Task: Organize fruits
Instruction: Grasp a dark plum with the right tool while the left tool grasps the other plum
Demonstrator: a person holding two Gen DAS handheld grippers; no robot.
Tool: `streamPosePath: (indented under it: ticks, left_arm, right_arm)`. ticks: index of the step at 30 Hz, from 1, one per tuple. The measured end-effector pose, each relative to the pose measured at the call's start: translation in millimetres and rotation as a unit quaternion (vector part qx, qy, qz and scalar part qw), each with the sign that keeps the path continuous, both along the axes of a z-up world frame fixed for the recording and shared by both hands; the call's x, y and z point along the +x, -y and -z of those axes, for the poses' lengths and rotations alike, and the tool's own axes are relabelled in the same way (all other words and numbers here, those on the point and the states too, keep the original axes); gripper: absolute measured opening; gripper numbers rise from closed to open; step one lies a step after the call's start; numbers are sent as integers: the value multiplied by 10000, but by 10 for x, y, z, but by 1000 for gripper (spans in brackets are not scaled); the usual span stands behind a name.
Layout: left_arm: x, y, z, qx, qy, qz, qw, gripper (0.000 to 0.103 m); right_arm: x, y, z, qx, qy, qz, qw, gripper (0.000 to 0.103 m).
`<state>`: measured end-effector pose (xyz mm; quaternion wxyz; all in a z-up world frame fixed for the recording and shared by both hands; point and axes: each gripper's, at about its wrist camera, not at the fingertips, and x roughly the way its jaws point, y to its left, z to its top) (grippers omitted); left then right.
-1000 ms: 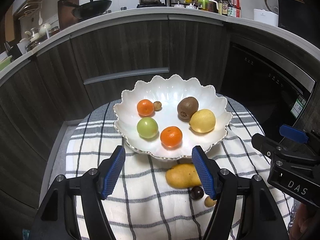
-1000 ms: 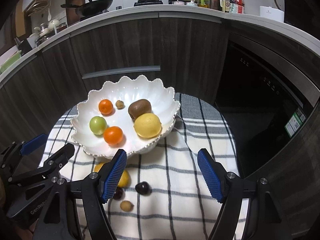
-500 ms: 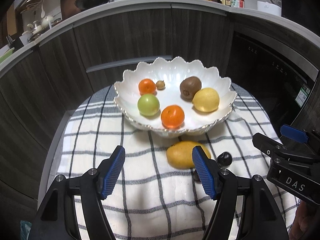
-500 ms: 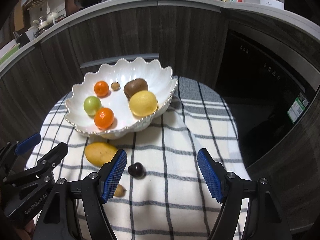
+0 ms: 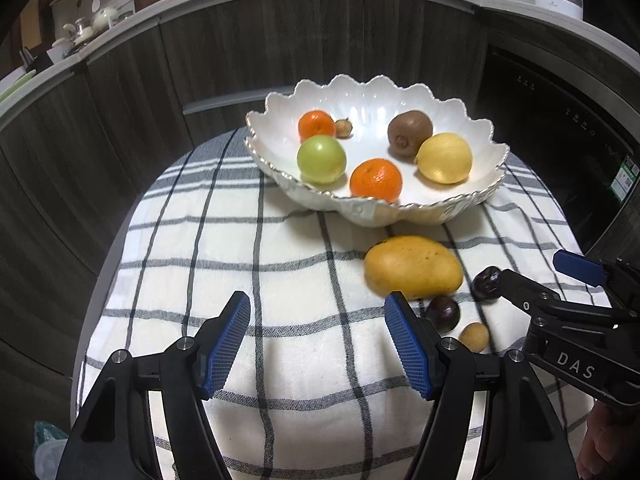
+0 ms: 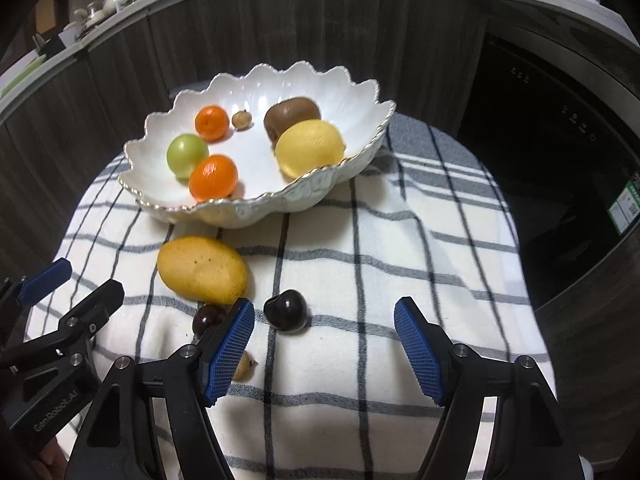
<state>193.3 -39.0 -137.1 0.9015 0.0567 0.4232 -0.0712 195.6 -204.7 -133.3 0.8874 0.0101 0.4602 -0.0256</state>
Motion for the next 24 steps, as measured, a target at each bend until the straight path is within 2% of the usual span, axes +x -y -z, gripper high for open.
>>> streamPosePath:
  ticks: [4, 8, 15, 17, 20, 24]
  left_arm:
    - [41, -27, 65, -19, -56, -49, 10000, 69]
    - [79, -41, 113, -27, -91, -67, 9999, 69]
    - [126, -66, 155, -95, -159, -110, 9998, 69]
    - [129, -72, 154, -94, -156, -119, 9998, 69]
    - [128, -72, 150, -92, -153, -113, 9998, 69]
    - [115, -59, 124, -101, -133, -99, 9998, 69]
  right_arm:
    - [46, -48, 85, -1, -55, -69, 10000, 70]
    - [116, -62, 187, 35, -166, -85, 9998, 60]
    - [192, -82, 333, 96, -305, -169, 9993, 51]
    - [208, -97, 376, 106, -355, -209, 9991, 41]
    - [216, -121, 384, 65, -325, -259, 9991, 32]
    - [200, -96, 351, 111, -275, -206, 9993, 31]
